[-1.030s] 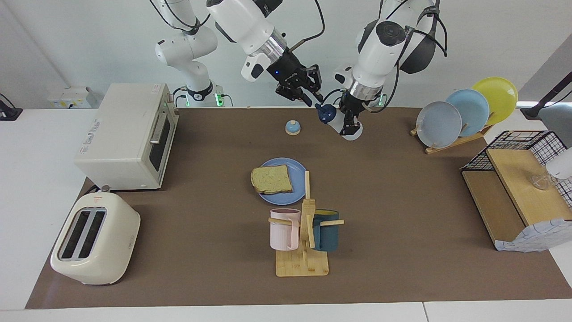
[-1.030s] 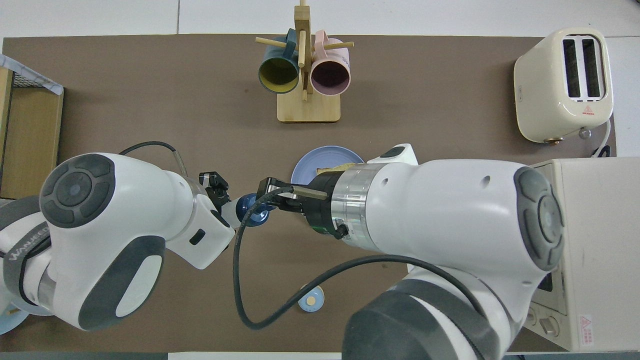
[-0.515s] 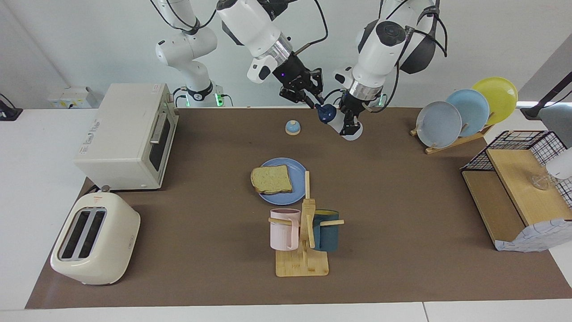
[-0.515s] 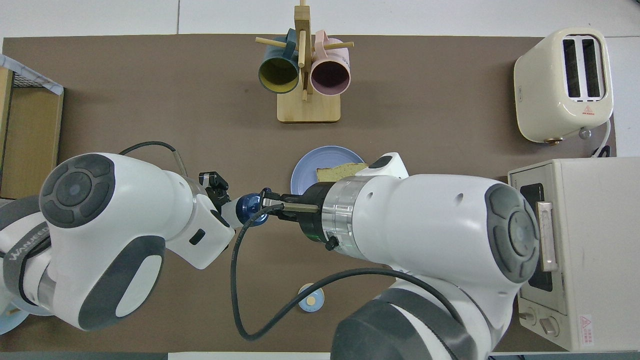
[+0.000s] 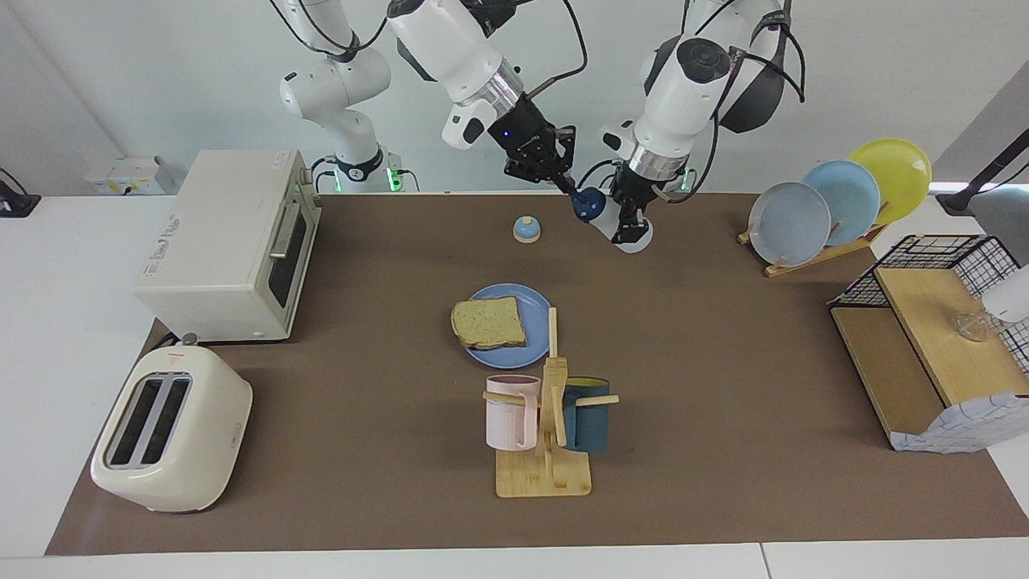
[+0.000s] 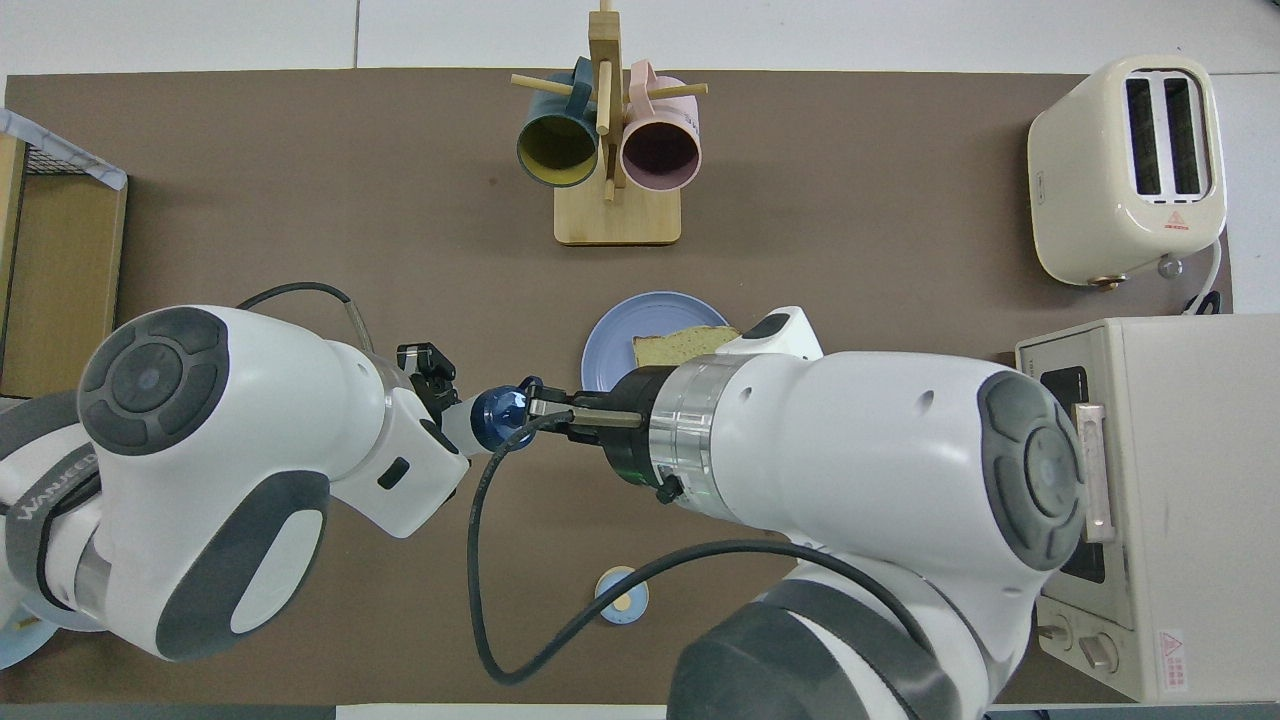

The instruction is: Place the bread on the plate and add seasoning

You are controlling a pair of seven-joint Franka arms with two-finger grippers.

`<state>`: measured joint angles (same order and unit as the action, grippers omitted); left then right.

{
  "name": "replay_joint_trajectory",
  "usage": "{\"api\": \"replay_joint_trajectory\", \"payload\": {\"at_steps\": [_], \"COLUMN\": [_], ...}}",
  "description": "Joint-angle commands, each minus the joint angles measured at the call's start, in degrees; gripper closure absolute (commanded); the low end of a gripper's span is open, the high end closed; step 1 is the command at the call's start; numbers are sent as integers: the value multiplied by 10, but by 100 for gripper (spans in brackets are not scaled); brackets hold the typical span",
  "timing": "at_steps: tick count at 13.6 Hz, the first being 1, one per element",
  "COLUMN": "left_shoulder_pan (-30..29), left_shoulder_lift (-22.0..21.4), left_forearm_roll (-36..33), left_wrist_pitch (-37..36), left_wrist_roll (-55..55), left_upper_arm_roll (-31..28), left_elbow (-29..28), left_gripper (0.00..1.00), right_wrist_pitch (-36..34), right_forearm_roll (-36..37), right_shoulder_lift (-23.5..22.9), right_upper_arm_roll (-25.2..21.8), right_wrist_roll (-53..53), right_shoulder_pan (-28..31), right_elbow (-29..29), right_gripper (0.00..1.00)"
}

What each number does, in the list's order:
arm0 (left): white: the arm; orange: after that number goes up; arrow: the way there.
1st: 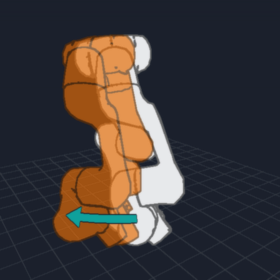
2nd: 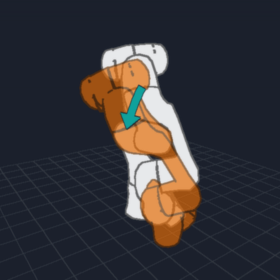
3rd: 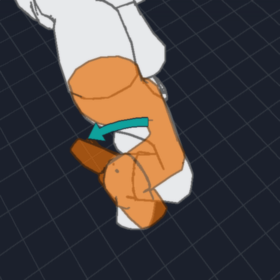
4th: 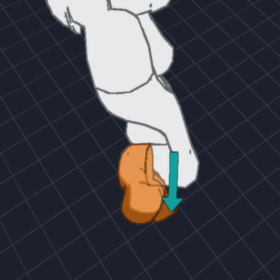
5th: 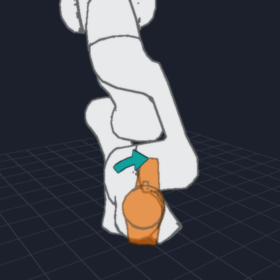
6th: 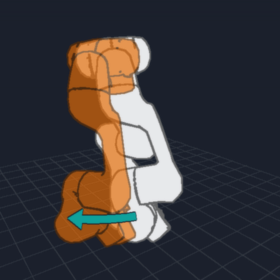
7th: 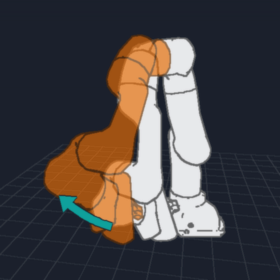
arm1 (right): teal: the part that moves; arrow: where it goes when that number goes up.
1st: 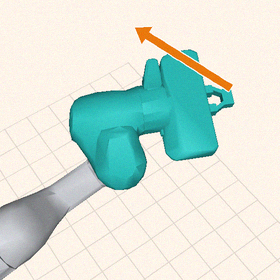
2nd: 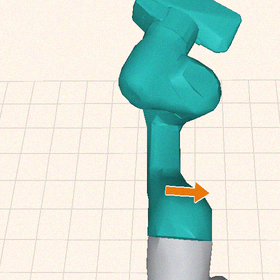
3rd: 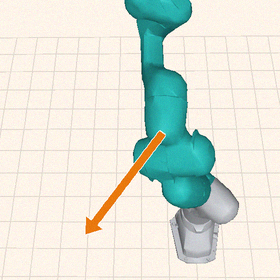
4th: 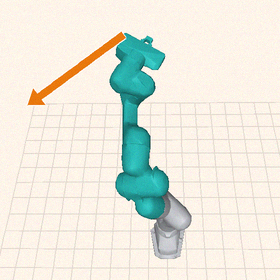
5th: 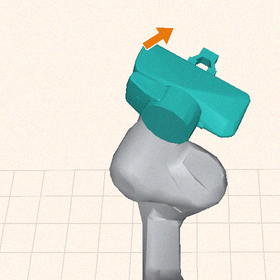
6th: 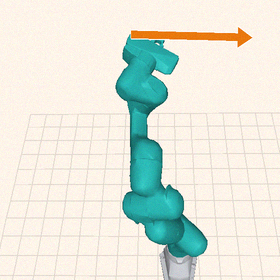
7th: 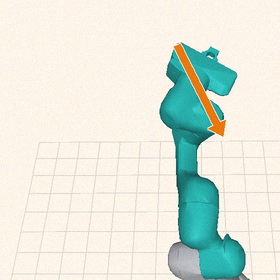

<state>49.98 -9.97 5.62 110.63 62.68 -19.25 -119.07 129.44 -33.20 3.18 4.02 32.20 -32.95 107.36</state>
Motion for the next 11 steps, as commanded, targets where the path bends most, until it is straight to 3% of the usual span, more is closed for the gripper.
{"api": "replay_joint_trajectory", "payload": {"at_steps": [1, 5, 6, 7, 8, 11], "left_shoulder_pan": [-1, -1, -1, -1, -1, -1], "left_shoulder_lift": [-16, -16, -16, -16, -16, -16], "left_forearm_roll": [-8, -8, -8, -8, -8, -8], "left_wrist_pitch": [5, 4, 4, 4, 3, 3], "left_wrist_roll": [1, 2, 2, 2, 2, 3], "left_upper_arm_roll": [1, 1, 1, 1, 1, 0], "left_elbow": [-13, -13, -13, -13, -13, -13], "left_gripper": [100, 100, 100, 100, 100, 100], "right_wrist_pitch": [2, 0, 3, 3, -2, -58], "right_forearm_roll": [-6, -50, -47, -41, -36, 43], "right_shoulder_lift": [6, 4, 6, 6, 5, 7], "right_upper_arm_roll": [3, 3, 2, 1, 0, 1], "right_wrist_roll": [9, 9, 4, 4, 2, -11], "right_shoulder_pan": [20, 44, 41, 42, 49, 107], "right_elbow": [6, 0, 2, 3, 3, 3], "right_gripper": [100, 100, 94, 24, 0, 0]}}
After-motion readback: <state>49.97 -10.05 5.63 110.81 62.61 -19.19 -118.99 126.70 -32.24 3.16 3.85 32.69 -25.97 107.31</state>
